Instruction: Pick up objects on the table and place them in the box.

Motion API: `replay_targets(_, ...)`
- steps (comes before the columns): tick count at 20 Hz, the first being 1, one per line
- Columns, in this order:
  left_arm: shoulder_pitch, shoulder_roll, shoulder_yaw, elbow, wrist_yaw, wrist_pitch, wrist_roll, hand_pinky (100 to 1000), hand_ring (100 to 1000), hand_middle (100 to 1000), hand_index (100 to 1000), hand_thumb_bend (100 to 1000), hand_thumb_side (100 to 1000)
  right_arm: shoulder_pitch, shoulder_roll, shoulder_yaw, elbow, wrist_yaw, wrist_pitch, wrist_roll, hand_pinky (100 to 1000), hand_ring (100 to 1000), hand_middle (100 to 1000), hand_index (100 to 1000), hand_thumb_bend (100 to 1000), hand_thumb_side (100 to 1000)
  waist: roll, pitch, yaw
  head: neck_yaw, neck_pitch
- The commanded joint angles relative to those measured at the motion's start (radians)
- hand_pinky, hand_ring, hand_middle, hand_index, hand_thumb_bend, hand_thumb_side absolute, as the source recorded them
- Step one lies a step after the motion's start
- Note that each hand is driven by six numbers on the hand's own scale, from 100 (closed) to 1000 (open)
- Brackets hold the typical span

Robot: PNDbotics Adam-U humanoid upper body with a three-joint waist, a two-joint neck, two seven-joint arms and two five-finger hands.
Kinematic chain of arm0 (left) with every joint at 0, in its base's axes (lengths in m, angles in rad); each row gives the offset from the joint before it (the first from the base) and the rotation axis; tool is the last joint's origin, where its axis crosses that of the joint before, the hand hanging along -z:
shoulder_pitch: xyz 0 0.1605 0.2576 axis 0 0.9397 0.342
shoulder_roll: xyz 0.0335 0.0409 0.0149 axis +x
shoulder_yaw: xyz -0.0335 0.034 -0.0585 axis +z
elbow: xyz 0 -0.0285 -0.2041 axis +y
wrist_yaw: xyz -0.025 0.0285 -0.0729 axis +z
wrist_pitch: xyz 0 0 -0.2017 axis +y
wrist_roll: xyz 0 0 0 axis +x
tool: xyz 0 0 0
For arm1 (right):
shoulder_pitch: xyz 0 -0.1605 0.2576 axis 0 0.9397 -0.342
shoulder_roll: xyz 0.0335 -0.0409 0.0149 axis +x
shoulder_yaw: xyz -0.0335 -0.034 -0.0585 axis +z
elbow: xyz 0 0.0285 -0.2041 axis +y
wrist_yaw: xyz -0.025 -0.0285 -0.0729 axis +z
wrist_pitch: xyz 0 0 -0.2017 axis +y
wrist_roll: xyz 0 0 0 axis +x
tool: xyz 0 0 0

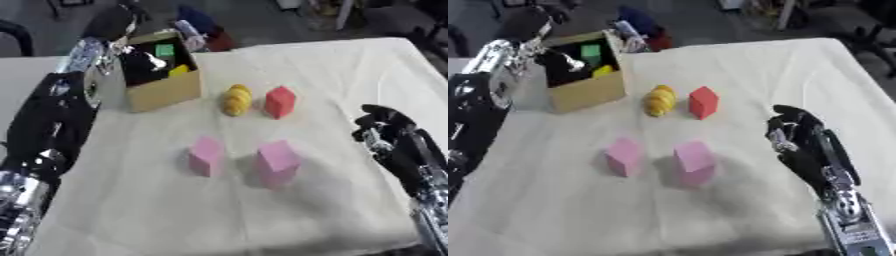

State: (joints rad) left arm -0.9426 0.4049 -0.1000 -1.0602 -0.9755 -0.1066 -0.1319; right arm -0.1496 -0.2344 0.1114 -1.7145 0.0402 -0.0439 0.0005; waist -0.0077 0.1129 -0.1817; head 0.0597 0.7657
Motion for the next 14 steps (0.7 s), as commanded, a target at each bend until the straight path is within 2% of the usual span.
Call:
replay_targets(1, -0.004, 0.083, -0.061, -0.138, 0.127, -0.116, -0.121, 800, 692, 614, 762, 594, 293, -0.012, -0.019, -0.01, -0.021, -0.003, 0.0, -0.005, 631, 585, 615, 796, 100, 449, 0.003, -0.01, 0.003, -0.006, 0.004)
replay_targets(3, 0.009, 0.116, -0.113, -0.201, 0.178, -0.18, -0.241, 809, 710, 634, 767, 592, 247, -0.013, -0.02, -0.01, -0.022, -0.003, 0.0, -0.006, 631, 585, 615, 796, 100, 449, 0.004, -0.01, 0.003, -0.008, 0.004)
replay_targets(6, 0.026, 0.151, -0.177, -0.262, 0.256, -0.235, -0.414, 820, 737, 678, 783, 590, 199, -0.013, -0.021, -0.011, -0.021, -0.002, 0.0, -0.005, 631, 585, 615, 796, 100, 448, 0.005, -0.01, 0.003, -0.011, 0.004)
replay_targets(8, 0.033, 0.165, -0.222, -0.281, 0.306, -0.257, -0.522, 825, 755, 717, 801, 593, 181, -0.013, -0.023, -0.011, -0.021, -0.001, 0.0, -0.006, 631, 585, 615, 796, 100, 448, 0.007, -0.01, 0.003, -0.014, 0.004)
replay_targets(11, 0.037, 0.171, -0.303, -0.286, 0.371, -0.279, -0.677, 829, 774, 757, 824, 621, 209, -0.014, -0.024, -0.009, -0.02, -0.002, 0.0, -0.004, 631, 585, 615, 796, 100, 448, 0.01, -0.011, 0.002, -0.016, 0.004)
replay_targets(14, 0.042, 0.16, -0.373, -0.282, 0.417, -0.292, -0.762, 832, 784, 780, 843, 644, 231, -0.015, -0.024, -0.008, -0.02, -0.001, 0.0, -0.003, 631, 585, 615, 796, 100, 448, 0.012, -0.012, 0.0, -0.016, 0.004)
